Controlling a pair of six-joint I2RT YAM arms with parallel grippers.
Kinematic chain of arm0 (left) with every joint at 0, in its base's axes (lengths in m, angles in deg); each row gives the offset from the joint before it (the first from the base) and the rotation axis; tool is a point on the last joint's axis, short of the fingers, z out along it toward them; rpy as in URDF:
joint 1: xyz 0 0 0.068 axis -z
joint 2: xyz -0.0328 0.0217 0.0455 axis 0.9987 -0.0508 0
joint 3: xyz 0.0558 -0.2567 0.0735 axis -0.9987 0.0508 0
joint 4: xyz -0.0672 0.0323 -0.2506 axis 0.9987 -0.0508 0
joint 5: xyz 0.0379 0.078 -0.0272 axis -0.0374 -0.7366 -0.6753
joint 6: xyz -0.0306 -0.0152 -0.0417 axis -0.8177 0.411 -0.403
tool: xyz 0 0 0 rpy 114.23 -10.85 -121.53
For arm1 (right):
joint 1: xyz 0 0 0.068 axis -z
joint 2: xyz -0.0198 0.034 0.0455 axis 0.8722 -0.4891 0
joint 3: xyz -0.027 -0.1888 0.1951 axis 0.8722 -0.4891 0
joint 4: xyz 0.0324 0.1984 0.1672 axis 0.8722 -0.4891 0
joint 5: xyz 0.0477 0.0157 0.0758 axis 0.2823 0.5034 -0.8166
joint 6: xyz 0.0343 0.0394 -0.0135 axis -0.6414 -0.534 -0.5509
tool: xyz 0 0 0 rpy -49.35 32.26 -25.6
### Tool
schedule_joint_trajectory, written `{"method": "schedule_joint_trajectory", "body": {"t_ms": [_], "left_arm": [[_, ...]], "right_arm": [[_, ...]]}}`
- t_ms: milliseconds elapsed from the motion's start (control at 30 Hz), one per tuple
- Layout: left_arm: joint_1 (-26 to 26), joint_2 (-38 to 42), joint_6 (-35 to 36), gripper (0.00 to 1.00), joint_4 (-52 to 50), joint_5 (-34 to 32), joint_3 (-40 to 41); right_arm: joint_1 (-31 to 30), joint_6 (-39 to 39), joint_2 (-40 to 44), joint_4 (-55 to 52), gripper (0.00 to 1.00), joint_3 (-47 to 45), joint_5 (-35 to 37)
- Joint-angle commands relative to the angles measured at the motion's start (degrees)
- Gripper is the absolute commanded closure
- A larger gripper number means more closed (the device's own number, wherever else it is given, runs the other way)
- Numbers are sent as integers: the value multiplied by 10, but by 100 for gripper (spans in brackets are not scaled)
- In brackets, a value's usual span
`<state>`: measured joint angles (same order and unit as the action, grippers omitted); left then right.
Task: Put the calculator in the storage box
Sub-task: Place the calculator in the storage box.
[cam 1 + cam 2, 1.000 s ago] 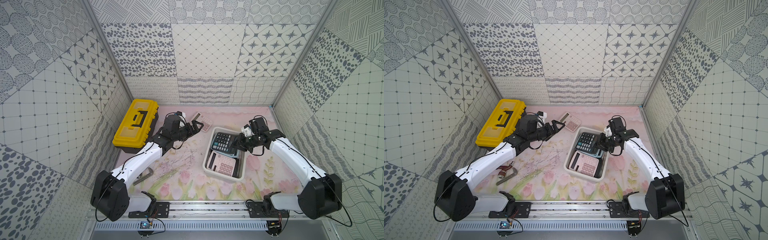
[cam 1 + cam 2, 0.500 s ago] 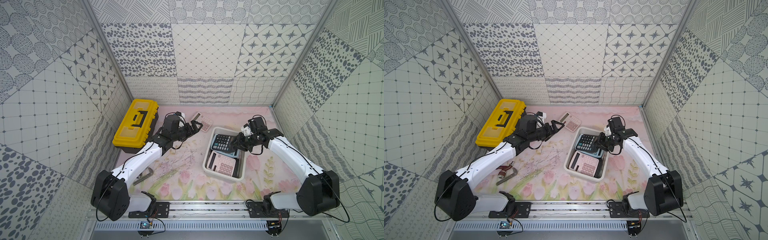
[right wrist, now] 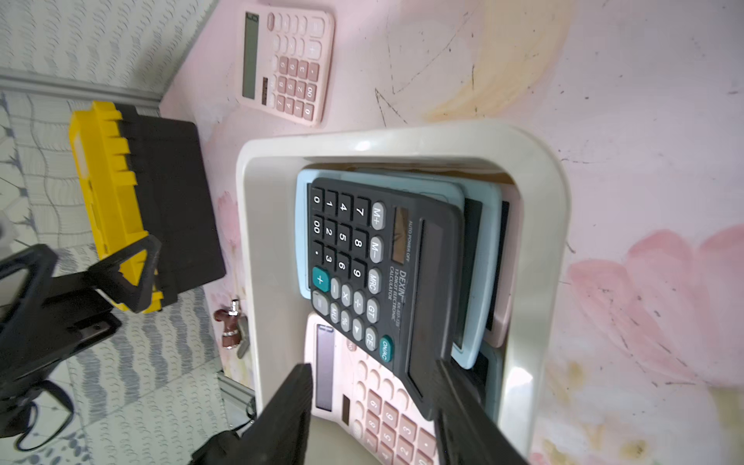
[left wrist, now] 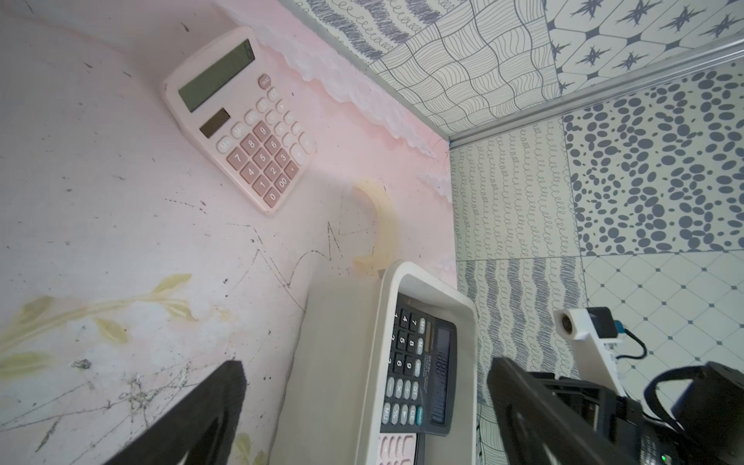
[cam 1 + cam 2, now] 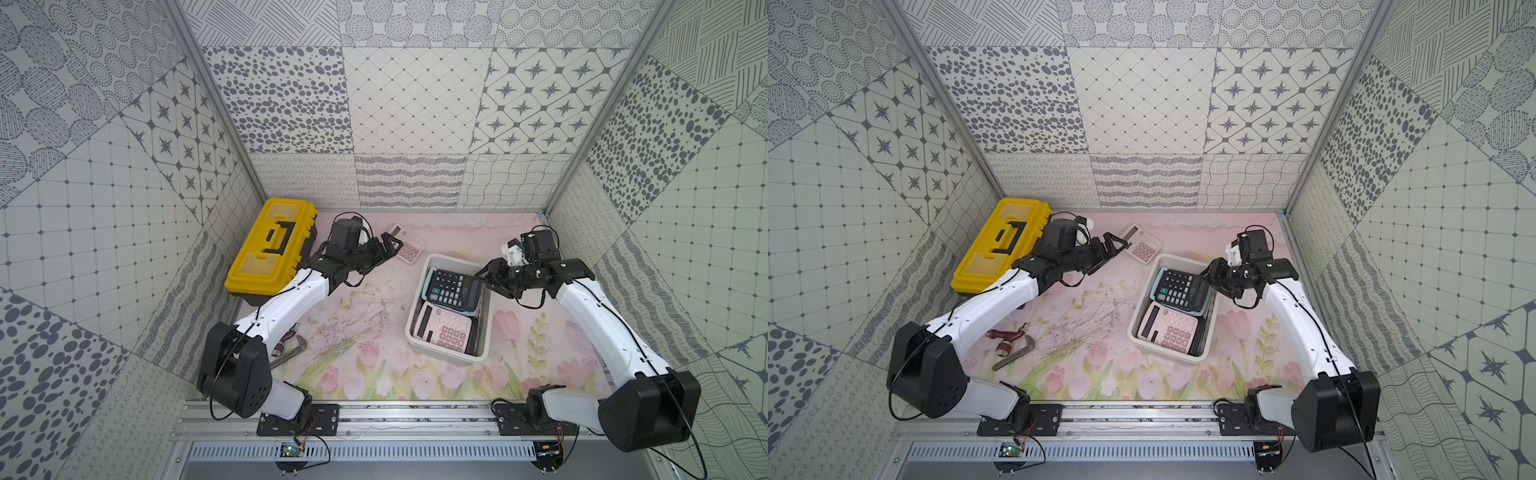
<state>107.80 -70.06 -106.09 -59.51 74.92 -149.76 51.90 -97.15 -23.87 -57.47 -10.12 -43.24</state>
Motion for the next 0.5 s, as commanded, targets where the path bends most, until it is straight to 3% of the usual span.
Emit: {"method": "schedule_joint_trajectory", "body": {"t_ms": [0,133,300,467], "left_arm": [[-28,-53,97,1,-63,9,-62],[-53,-130,151,1,-84,45,-138],[-78,-241,199,8,-132,95,-251],[-94,-351,239,14,-201,114,-375]], "right_arm": [[6,16,19,1,37,18,-17],[15,21,34,1,22,19,-27],[26,37,54,2,4,17,-47],[32,51,68,2,3,1,-59]]}}
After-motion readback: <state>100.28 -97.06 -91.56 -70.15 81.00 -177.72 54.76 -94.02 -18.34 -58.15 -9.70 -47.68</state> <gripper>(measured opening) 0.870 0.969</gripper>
